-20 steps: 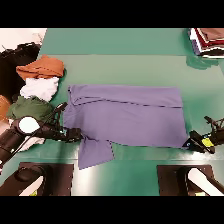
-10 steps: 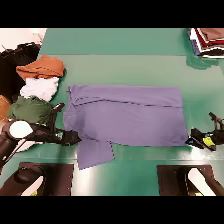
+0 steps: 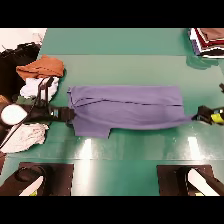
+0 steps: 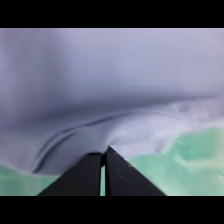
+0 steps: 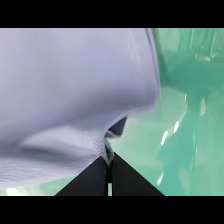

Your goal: Fold the shirts.

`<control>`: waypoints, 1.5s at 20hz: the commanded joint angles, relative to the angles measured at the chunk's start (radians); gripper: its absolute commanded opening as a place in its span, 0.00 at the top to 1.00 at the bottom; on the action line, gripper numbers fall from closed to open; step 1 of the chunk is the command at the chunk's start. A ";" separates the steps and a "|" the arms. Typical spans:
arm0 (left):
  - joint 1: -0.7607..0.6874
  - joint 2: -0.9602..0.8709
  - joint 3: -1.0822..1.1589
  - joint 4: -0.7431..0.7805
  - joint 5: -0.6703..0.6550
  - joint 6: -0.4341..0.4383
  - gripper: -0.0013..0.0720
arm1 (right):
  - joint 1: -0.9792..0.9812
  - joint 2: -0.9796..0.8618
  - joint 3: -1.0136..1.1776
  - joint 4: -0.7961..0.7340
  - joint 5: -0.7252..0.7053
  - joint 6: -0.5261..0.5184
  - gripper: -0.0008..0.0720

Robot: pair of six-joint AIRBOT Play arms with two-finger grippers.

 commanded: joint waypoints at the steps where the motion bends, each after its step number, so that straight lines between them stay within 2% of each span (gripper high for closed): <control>1: 0.001 -0.169 0.108 0.114 0.130 -0.003 0.95 | 0.084 -0.166 0.185 0.003 -0.050 0.032 0.97; 6: 0.033 -0.385 0.218 0.163 0.254 -0.023 0.95 | 0.121 -0.383 0.410 0.005 -0.067 0.032 0.97; 8: 0.094 -0.448 0.246 0.153 0.307 -0.047 0.95 | 0.126 -0.463 0.492 0.005 -0.063 0.032 0.97; 12: 0.144 -0.523 0.284 0.108 0.437 -0.028 0.95 | 0.156 -0.600 0.635 0.006 -0.056 0.032 0.97; 13: 0.144 -0.536 0.295 0.103 0.459 -0.028 0.95 | 0.167 -0.629 0.664 0.034 -0.052 0.031 0.94; 14: 0.144 -0.542 0.305 0.097 0.466 -0.028 0.93 | 0.166 -0.660 0.692 0.085 -0.048 0.030 0.65; 15: 0.144 -0.544 0.315 0.095 0.467 -0.029 0.55 | 0.161 -0.685 0.716 0.136 -0.044 0.027 0.37; 16: 0.144 -0.544 0.327 0.093 0.451 -0.029 0.21 | 0.150 -0.699 0.735 0.175 -0.035 0.010 0.36; 17: 0.144 -0.543 0.350 0.094 0.406 -0.027 0.17 | 0.133 -0.706 0.746 0.198 -0.017 -0.008 0.36; 20: 0.144 -0.536 0.426 0.092 0.225 0.062 0.17 | 0.068 -0.706 0.739 0.205 0.096 -0.080 0.36; 22: 0.144 -0.536 0.446 0.072 0.148 0.062 0.66 | 0.008 -0.706 0.691 0.207 0.137 -0.109 0.34; 23: 0.144 -0.539 0.445 0.049 0.131 0.071 0.83 | -0.020 -0.706 0.652 0.214 0.125 -0.113 0.20; 24: 0.144 -0.541 0.445 0.024 0.125 0.080 0.93 | -0.045 -0.707 0.610 0.214 0.105 -0.115 0.16; 27: 0.143 -0.549 0.445 -0.101 0.126 0.135 0.95 | -0.077 -0.718 0.495 0.296 0.045 -0.200 0.18; 28: 0.137 -0.556 0.445 -0.140 0.129 0.156 0.95 | -0.077 -0.735 0.473 0.337 0.040 -0.209 0.21; 30: 0.101 -0.579 0.445 -0.148 0.132 0.155 0.95 | -0.053 -0.781 0.462 0.389 0.043 -0.224 0.23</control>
